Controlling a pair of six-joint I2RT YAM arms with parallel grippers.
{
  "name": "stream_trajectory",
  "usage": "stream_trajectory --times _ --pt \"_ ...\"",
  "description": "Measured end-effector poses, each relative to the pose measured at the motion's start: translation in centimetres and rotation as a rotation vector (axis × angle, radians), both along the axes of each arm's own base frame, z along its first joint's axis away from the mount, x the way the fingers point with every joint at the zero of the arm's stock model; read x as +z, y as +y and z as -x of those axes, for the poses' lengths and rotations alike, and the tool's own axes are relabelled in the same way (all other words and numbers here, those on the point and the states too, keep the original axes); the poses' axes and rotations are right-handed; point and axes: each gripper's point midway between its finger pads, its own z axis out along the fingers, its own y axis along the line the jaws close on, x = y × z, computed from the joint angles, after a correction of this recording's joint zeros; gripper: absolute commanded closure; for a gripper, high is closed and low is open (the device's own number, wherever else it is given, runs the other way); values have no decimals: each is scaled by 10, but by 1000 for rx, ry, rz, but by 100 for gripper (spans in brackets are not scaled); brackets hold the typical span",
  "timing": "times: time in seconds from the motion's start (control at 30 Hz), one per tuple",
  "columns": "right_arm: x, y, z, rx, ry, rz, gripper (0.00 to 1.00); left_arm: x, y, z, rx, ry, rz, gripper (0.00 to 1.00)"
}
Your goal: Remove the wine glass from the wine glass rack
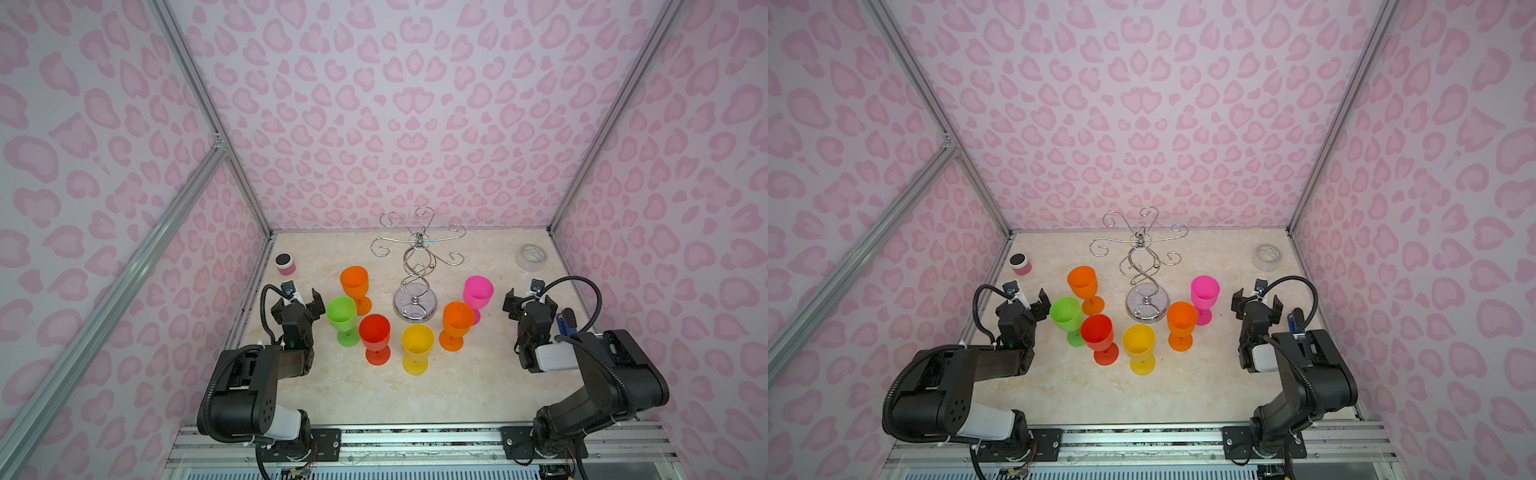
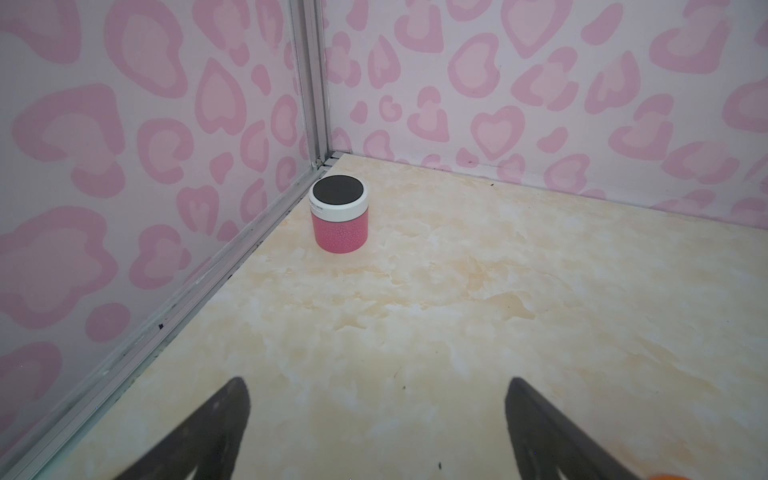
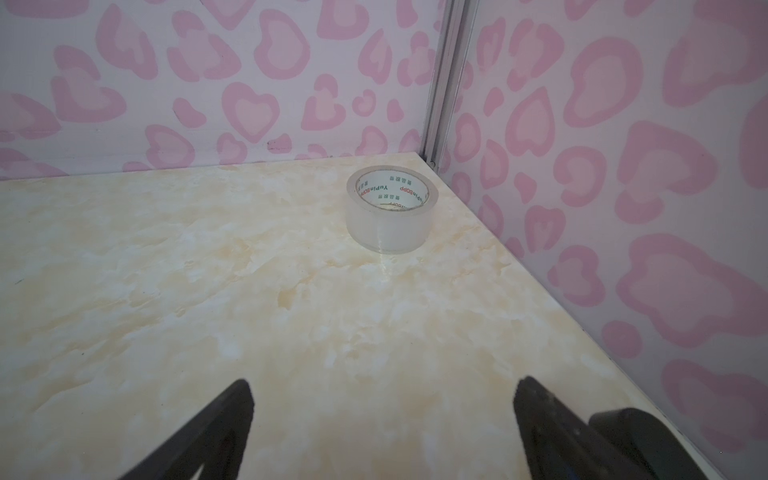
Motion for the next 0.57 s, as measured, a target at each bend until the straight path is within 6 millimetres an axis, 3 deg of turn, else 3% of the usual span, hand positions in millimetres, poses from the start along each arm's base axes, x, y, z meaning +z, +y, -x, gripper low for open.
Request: stream_trajectory --times 0.57 --pt "0 0 0 0 1 0 2 0 -1 0 -5 3 -11 2"
